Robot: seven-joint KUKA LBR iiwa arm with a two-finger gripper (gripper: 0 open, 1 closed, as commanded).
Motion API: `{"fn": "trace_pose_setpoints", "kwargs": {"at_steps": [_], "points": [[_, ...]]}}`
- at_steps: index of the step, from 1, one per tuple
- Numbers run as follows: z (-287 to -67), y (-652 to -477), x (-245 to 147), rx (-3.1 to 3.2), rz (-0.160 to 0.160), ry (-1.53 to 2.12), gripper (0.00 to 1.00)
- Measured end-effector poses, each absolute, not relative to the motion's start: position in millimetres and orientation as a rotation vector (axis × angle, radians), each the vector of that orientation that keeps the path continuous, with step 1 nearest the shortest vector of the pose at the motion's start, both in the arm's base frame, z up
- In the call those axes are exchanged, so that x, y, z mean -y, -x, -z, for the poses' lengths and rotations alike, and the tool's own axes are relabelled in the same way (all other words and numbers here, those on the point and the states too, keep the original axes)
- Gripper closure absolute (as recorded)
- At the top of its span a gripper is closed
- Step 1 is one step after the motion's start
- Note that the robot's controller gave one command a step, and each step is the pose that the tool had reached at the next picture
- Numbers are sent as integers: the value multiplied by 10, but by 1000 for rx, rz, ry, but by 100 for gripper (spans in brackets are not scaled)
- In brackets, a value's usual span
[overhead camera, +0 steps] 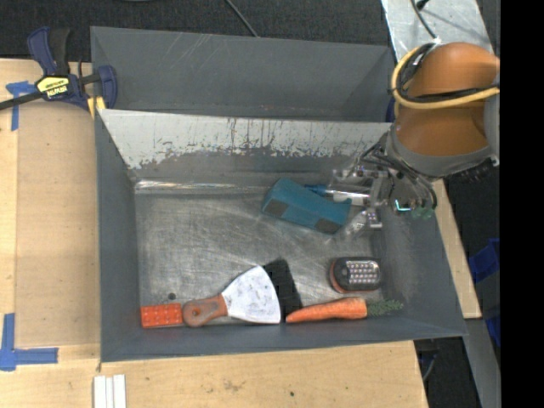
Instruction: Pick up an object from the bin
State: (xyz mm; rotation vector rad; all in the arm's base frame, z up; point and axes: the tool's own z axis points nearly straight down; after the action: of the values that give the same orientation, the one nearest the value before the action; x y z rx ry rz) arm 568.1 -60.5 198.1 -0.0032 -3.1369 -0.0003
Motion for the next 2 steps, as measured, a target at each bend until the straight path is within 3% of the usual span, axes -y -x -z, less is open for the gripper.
{"fn": "trace_pose_setpoints", "kwargs": {"at_steps": [1, 2], "points": [[-2027, -5697, 604, 3145, -1, 1, 0], [-1566, -5927, 619, 3154, -1, 33, 0]]}}
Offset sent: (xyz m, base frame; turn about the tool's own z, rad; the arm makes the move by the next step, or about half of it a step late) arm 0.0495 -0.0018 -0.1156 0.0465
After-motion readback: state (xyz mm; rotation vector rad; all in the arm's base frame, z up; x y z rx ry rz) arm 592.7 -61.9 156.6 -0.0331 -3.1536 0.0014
